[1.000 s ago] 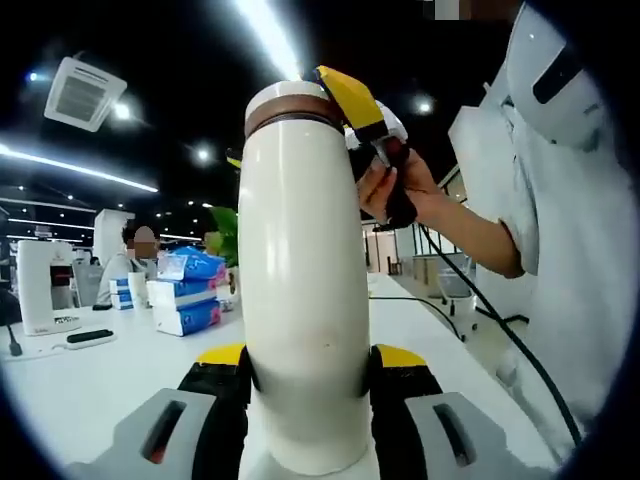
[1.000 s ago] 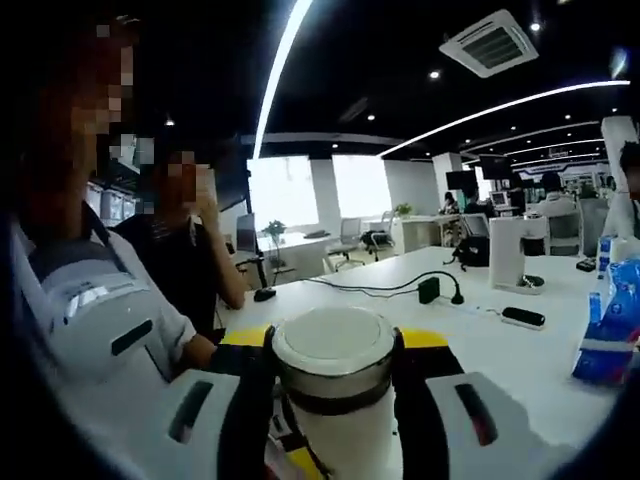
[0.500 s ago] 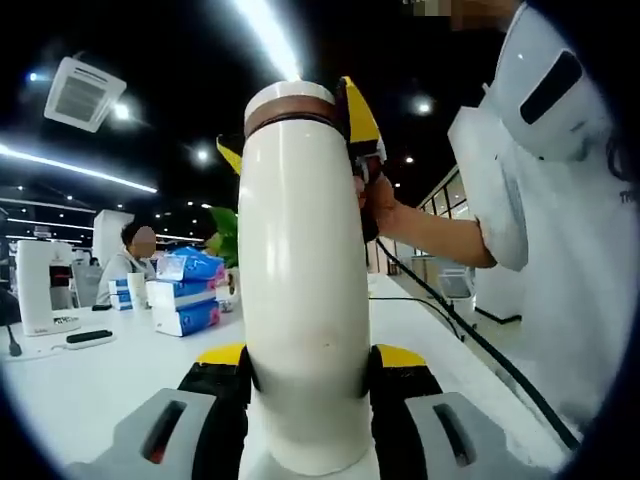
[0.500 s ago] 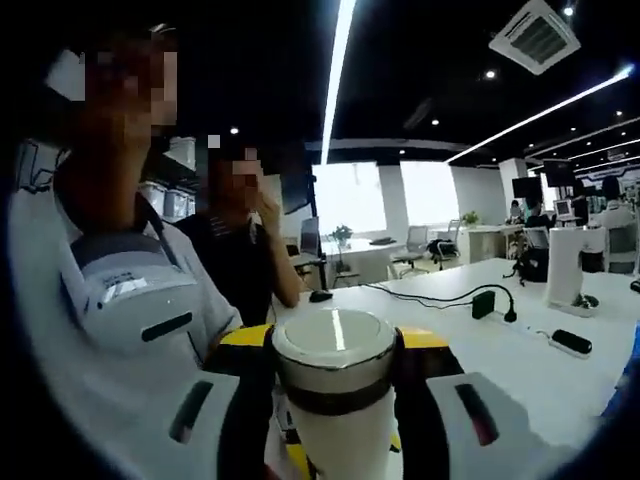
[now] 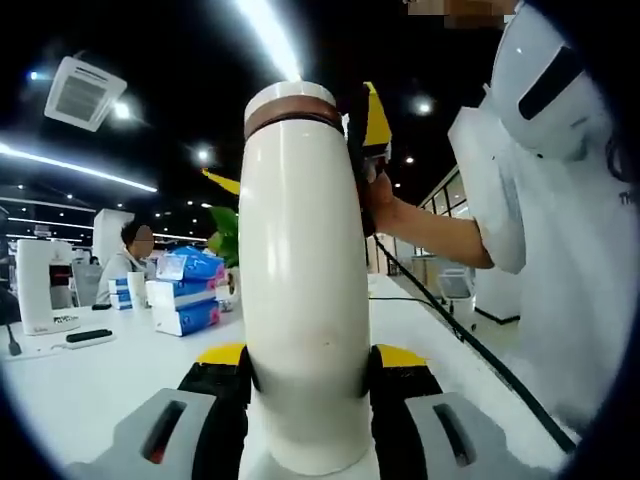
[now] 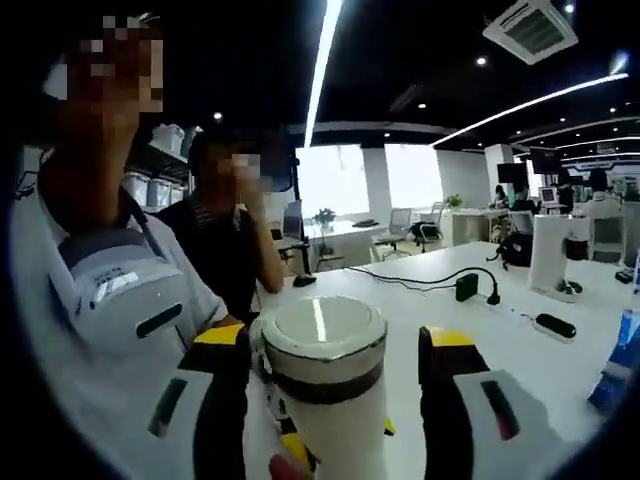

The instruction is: Grasp the water cup twist off the cup lid place the cup lid on the table

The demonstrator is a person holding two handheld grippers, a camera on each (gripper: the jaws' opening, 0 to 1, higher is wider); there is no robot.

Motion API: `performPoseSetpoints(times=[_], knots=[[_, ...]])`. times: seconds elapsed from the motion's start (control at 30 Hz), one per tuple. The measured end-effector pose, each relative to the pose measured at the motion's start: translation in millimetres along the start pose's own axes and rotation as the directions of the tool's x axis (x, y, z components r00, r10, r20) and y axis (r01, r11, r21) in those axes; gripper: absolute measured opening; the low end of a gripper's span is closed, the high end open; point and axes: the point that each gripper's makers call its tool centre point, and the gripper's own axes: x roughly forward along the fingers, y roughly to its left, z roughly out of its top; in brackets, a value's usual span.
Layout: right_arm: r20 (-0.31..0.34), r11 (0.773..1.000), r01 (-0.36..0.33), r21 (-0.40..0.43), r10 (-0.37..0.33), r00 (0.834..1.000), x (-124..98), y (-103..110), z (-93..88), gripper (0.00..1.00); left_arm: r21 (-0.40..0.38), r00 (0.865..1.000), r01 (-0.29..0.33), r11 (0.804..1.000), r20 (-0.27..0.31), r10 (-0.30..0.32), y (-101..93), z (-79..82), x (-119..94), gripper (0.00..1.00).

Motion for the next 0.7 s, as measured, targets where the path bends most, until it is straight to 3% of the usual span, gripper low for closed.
performPoseSetpoints(times=[0.07, 0.17, 0.23, 0.3, 0.47, 0.53, 0.63, 0.7], knots=[[0.007, 0.996, 0.090, 0.027, -0.090, 0.996, -9.2, -2.2, 0.4, 0.73, 0.001, 1.000, 0.000, 1.000, 0.000, 0.000, 0.0, 0.0, -0.1, 0.48], [0.007, 0.975, 0.221, 0.013, -0.221, 0.975, -20.4, -3.3, -0.8, 0.74, 0.000, 1.000, 0.000, 1.000, -0.001, 0.000, -0.1, -0.3, -0.2, 0.48], [0.050, 0.943, 0.332, -0.028, -0.331, 0.942, -29.6, -2.3, 4.0, 0.74, 0.000, 1.000, -0.001, 1.000, -0.001, 0.001, -0.3, -0.4, -0.2, 0.48], [0.112, 0.914, 0.405, 0.006, -0.403, 0.908, -33.9, 1.3, 8.9, 0.73, 0.000, 1.000, -0.001, 1.000, -0.001, 0.001, -0.1, -0.6, -0.1, 0.48], [0.224, 0.891, 0.433, 0.134, -0.453, 0.863, -28.7, 11.9, 13.9, 0.71, 0.000, 1.000, -0.002, 1.000, -0.002, 0.002, -0.6, -0.9, -0.1, 0.48], [0.232, 0.873, 0.467, 0.140, -0.487, 0.842, -27.2, 9.4, 13.7, 0.71, -0.001, 1.000, -0.002, 1.000, -0.002, 0.002, -0.2, -1.0, -0.1, 0.48], [0.221, 0.866, 0.485, 0.124, -0.500, 0.837, -25.3, 16.5, 6.9, 0.72, -0.003, 1.000, 0.000, 1.000, 0.000, 0.000, -0.2, -1.1, 0.6, 0.48], [0.201, 0.841, 0.528, 0.116, -0.541, 0.817, -33.5, 20.4, -1.2, 0.73, -0.008, 1.000, 0.001, 1.000, 0.002, -0.001, -0.3, -1.0, 1.3, 0.48]])
